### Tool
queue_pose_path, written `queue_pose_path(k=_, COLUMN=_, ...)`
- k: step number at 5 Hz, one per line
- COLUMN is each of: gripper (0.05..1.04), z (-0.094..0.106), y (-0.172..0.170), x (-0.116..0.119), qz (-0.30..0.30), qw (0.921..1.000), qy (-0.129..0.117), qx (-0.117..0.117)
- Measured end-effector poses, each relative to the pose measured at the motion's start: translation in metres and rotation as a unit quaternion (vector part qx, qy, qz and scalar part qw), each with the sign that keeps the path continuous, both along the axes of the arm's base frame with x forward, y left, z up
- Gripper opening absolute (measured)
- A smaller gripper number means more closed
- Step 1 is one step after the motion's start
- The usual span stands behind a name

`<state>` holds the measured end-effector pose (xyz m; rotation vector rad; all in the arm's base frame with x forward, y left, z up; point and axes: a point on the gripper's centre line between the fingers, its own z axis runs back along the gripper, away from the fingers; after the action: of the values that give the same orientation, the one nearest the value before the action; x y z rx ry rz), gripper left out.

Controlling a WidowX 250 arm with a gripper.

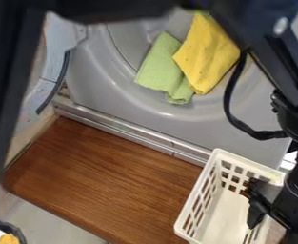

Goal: Moved the basket to the left side of the table

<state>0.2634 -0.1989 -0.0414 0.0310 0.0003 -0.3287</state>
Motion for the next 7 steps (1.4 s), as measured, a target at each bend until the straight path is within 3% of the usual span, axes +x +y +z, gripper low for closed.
queue_pose_path(k=1, gripper=0.364, z=-0.004, y=0.002, x=0.000, qz=-0.007, qw=0.9999, qy=0.010, qx=-0.001)
queue_pose_path(k=2, gripper=0.210, z=-0.003, y=0.005, x=0.002, qz=-0.003, qw=0.9999, qy=0.016, qx=0.002)
queue_pose_path(k=4, gripper=0.129, z=0.003, y=0.009, x=-0.002, qz=-0.009, qw=0.9999, qy=0.012, qx=0.005)
queue_pose_path(k=6, gripper=0.092, z=0.071, y=0.028, x=-0.023, qz=0.012, qw=0.9961, qy=-0.086, qx=0.013)
queue_pose_path(k=7, gripper=0.091, z=0.097, y=0.059, x=-0.046, qz=0.048, qw=0.9944, qy=-0.095, qx=-0.003)
